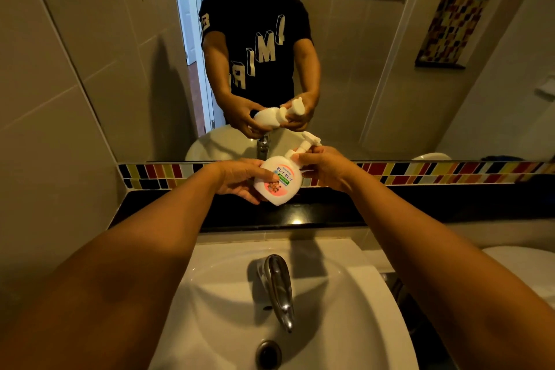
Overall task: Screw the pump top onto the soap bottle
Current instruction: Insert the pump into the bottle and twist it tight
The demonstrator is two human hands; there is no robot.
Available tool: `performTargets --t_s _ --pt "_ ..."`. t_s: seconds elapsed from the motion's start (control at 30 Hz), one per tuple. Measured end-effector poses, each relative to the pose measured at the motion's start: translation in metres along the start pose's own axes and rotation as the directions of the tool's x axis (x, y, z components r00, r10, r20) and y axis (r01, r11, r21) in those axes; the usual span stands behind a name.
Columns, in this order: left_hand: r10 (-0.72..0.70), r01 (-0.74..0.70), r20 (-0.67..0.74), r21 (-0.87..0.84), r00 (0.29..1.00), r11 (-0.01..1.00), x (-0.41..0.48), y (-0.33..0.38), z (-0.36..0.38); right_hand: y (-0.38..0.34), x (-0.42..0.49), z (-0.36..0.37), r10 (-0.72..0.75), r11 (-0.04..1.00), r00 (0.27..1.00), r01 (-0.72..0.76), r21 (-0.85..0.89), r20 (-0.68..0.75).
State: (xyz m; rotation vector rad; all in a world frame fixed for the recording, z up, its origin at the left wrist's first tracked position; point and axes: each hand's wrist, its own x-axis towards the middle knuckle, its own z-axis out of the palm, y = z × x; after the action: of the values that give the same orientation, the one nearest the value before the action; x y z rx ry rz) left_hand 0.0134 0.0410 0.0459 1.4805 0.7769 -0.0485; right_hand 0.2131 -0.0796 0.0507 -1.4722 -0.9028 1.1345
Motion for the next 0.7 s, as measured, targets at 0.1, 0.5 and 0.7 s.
performTargets --t_s 0.1,0.5,0.7 --pt "0.044 -0.042 -0.031 0.039 0.999 0.998 0.002 0.001 0.005 0.002 0.000 0.005 -0.048 0.998 0.997 0.046 -0.037 -0.055" --pt "0.076 -0.068 -0.095 0.082 0.993 0.994 0.009 -0.009 0.006 0.013 0.006 0.003 0.024 0.995 1.000 -0.023 -0.102 0.004" --pt "0.118 -0.102 -0.139 0.116 0.983 0.988 0.013 -0.016 0.007 0.022 0.006 0.014 0.004 0.985 0.997 -0.017 -0.173 -0.079"
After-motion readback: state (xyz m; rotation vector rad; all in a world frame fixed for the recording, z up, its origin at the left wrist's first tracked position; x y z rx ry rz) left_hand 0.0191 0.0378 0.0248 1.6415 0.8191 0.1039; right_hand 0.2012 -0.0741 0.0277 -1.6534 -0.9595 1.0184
